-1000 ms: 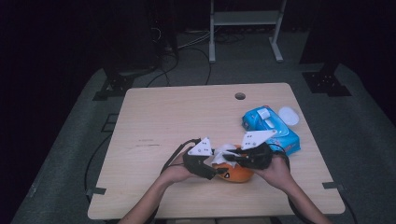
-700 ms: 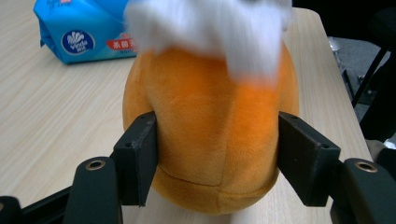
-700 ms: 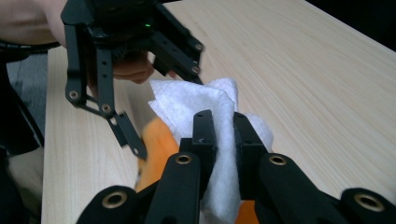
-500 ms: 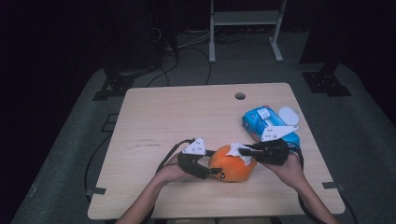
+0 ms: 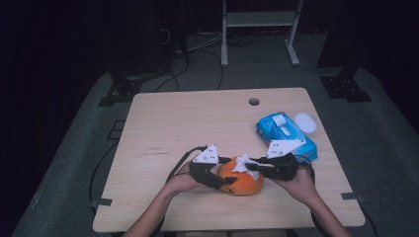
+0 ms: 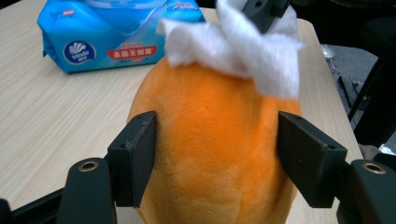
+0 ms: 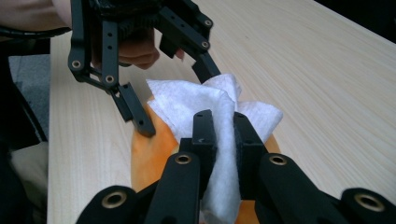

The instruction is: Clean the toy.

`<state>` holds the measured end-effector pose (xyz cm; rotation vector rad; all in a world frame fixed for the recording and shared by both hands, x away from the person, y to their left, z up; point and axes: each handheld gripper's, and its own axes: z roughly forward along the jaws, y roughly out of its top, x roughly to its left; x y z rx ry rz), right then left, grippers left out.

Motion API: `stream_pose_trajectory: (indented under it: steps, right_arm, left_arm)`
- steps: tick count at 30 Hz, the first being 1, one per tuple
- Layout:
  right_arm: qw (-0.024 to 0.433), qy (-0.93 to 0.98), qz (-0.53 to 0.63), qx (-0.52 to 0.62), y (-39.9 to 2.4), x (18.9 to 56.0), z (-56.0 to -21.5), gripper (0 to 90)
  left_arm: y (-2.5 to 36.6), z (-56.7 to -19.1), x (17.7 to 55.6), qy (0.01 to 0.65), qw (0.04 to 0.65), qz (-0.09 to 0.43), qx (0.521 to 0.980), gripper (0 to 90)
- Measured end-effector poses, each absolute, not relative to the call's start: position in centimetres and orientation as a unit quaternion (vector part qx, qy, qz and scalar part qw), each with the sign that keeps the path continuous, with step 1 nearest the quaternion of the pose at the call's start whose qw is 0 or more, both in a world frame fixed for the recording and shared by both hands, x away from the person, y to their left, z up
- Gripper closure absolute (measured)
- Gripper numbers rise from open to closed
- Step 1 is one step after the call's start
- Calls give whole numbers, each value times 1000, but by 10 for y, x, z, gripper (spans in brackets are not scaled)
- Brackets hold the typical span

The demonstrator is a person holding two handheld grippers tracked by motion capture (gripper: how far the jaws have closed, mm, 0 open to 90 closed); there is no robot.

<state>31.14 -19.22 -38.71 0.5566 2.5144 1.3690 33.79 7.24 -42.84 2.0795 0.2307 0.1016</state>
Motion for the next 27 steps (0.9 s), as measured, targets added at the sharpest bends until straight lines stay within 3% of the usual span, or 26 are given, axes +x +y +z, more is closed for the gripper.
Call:
stream_pose_trajectory:
  steps: [12, 27]
  right_arm:
    - [91, 828, 491, 255, -239, 304, -404, 814]
    - [78, 829, 505, 226, -209, 316, -397, 813]
  left_arm:
    - [73, -430, 336, 87, 500, 42, 861, 314]
    - [73, -428, 332, 79, 489, 49, 867, 315]
